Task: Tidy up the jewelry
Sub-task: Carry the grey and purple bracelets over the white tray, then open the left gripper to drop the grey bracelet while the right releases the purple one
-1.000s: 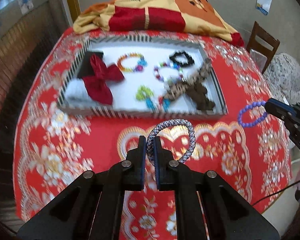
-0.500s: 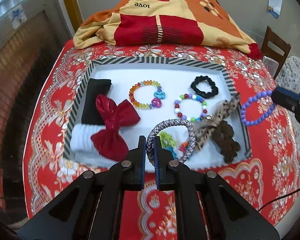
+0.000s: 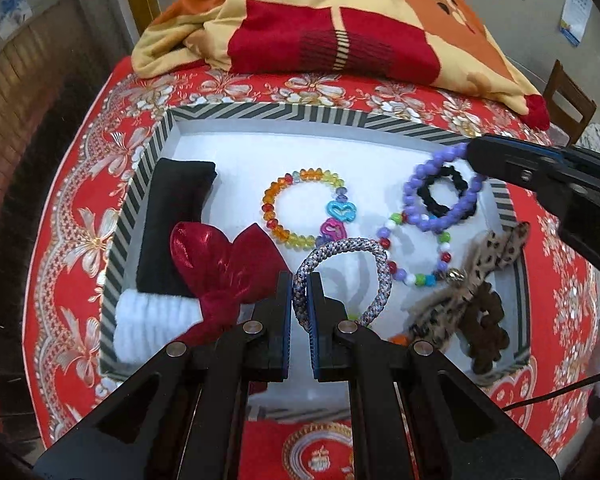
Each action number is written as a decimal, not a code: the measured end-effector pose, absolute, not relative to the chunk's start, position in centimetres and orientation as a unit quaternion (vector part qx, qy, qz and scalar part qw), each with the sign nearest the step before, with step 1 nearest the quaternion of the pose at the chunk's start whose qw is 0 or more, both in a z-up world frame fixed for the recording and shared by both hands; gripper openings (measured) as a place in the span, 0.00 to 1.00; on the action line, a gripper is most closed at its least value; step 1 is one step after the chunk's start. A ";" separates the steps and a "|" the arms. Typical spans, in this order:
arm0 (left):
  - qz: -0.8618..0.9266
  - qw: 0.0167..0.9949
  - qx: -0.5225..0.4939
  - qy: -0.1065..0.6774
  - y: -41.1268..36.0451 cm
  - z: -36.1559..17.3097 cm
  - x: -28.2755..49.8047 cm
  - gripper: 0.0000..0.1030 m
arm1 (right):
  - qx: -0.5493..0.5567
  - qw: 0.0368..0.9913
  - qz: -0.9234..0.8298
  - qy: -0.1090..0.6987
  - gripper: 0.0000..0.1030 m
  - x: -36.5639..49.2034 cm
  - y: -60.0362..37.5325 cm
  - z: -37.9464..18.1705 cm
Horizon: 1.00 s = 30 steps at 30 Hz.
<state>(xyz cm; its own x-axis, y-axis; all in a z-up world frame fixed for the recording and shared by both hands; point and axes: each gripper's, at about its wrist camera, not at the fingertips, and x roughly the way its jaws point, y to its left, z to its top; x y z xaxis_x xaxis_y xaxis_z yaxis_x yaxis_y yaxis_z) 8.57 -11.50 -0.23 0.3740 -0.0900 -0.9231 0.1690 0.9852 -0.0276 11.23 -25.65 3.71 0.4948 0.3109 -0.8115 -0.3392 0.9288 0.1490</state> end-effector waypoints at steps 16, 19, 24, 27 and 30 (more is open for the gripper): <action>-0.060 0.816 0.017 0.574 -10.8 -2.7 10.3 0.06 | 0.048 0.852 0.180 0.490 0.08 18.1 -25.9 -2.4; -0.058 0.818 0.016 0.572 -10.8 -2.6 10.3 0.07 | 0.053 0.851 0.177 0.492 0.12 17.9 -26.0 -2.3; -0.056 0.820 0.017 0.569 -10.9 -2.0 9.8 0.28 | 0.064 0.857 0.170 0.483 0.27 15.9 -26.9 -0.8; -0.059 0.827 0.013 0.558 -11.0 -1.3 9.1 0.46 | 0.052 0.864 0.158 0.475 0.31 14.0 -27.3 0.2; -0.057 0.828 0.013 0.558 -11.2 -0.8 8.5 0.49 | 0.048 0.871 0.141 0.469 0.37 12.0 -27.9 1.2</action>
